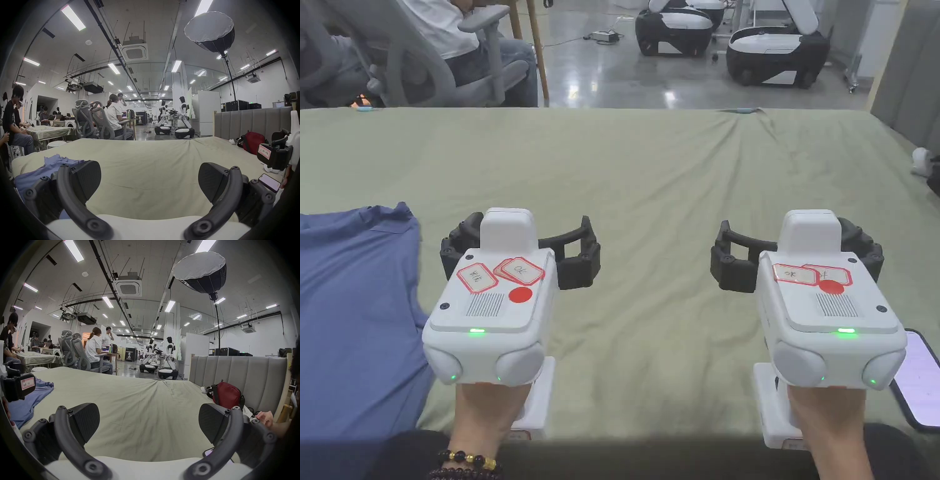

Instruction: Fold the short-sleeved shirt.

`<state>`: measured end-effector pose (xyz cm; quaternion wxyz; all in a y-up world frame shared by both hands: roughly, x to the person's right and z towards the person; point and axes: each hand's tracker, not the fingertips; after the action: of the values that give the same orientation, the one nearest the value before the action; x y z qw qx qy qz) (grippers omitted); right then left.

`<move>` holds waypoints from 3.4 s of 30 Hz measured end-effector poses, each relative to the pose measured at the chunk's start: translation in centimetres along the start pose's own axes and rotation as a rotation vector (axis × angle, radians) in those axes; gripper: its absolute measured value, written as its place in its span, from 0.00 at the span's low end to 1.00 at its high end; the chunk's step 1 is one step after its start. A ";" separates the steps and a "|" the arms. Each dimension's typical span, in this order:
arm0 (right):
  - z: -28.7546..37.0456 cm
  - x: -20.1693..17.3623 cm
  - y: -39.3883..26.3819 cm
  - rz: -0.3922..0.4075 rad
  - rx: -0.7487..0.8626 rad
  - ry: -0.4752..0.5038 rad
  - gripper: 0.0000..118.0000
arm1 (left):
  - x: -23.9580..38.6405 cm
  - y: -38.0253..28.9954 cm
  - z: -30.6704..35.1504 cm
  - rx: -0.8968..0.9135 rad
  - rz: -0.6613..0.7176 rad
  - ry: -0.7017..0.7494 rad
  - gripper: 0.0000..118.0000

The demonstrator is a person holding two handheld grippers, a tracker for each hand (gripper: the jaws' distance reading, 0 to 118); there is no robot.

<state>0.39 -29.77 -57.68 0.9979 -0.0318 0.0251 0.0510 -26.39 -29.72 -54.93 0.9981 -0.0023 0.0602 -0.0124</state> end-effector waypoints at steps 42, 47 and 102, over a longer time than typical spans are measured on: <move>-0.3 -0.3 -0.3 0.020 -0.007 0.036 1.00 | 0.0 -0.3 -0.1 -0.005 0.000 -0.010 1.00; -0.6 -0.2 -0.5 0.022 -0.010 0.036 1.00 | 0.0 -0.3 -0.1 -0.012 -0.008 -0.007 1.00; -2.9 -26.7 1.9 0.065 0.003 0.594 0.01 | -29.9 -0.2 -8.9 -0.631 0.083 0.287 0.97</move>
<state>-26.50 -30.76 -59.27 0.9447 -0.0431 0.3171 0.0715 -57.17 -29.18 -60.20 0.9292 -0.3065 0.2010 0.0471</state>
